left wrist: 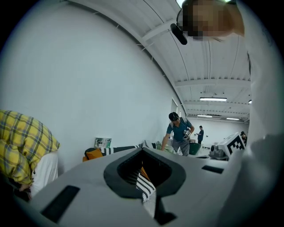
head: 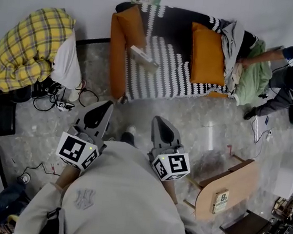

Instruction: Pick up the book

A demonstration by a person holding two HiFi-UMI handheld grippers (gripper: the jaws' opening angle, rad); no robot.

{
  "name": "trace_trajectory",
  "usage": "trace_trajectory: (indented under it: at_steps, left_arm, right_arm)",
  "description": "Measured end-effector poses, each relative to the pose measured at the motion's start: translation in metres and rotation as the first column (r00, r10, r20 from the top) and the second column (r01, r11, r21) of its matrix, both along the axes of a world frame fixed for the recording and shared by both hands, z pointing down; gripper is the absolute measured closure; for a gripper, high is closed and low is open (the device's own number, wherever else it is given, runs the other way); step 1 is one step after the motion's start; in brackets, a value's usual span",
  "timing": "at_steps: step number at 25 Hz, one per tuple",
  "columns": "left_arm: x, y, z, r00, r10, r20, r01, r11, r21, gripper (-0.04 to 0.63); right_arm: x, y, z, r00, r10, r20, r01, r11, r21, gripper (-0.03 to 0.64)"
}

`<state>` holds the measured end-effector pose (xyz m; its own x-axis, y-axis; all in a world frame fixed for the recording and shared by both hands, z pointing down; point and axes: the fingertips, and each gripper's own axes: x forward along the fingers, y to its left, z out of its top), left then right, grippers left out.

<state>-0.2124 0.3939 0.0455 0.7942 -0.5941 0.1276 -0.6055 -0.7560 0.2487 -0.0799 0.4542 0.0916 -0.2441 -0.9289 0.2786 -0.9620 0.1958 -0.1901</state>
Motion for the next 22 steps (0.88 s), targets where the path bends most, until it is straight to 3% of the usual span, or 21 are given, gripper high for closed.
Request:
trace_trajectory:
  at_steps: [22]
  left_arm:
    - [0.046, -0.008, -0.003, 0.997, -0.082, -0.01, 0.082, 0.997, 0.012, 0.586]
  right_arm:
    - [0.058, -0.018, 0.008, 0.998, -0.058, 0.018, 0.059, 0.998, -0.002, 0.598]
